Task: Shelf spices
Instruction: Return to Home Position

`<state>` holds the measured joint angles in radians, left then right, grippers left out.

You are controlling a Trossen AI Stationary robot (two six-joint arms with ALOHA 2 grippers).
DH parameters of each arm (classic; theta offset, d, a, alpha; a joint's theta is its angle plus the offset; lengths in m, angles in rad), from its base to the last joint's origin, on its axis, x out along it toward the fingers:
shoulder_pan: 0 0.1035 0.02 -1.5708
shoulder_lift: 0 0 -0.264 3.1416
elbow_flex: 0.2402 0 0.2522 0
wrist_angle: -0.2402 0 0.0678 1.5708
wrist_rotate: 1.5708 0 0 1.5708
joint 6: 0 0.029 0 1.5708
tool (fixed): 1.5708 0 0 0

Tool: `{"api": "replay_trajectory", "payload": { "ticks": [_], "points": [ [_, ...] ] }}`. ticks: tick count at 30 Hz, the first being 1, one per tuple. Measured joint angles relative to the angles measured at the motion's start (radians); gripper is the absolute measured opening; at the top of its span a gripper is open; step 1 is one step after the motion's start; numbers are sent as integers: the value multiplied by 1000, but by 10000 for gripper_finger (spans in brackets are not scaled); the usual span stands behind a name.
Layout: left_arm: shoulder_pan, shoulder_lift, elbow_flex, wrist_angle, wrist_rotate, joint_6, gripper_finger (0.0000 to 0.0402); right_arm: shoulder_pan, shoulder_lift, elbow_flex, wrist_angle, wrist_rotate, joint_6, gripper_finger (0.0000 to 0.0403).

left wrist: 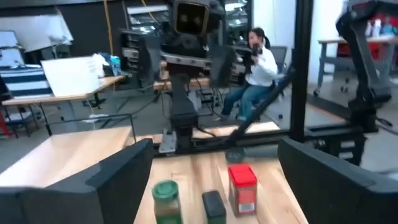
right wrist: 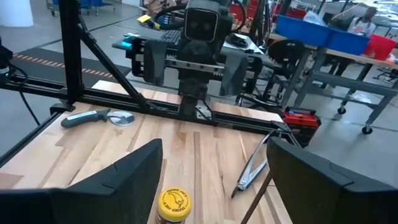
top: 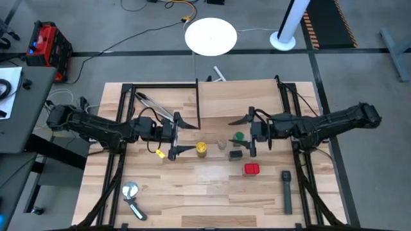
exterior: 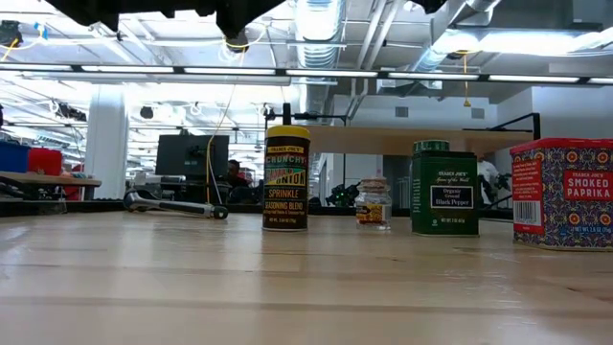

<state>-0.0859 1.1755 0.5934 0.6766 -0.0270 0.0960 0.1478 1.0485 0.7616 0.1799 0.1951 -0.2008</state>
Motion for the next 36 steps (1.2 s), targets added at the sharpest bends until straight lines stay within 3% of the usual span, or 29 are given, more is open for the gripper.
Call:
{"api": "replay_trajectory", "payload": {
  "ticks": [6,14,23,36],
  "points": [
    [0,-52,-1,-98,-60,7,335,-8,-21,0,-7,14,-10,291],
    [-26,-385,-16,-429,-69,31,335,11,-240,-1,-143,15,-10,291],
    [-36,-686,-210,-420,-67,21,335,7,-478,-1,-317,16,-10,291],
    [-35,-887,-428,-374,-87,-82,335,7,-745,-13,-464,26,16,291]
  ]
}}
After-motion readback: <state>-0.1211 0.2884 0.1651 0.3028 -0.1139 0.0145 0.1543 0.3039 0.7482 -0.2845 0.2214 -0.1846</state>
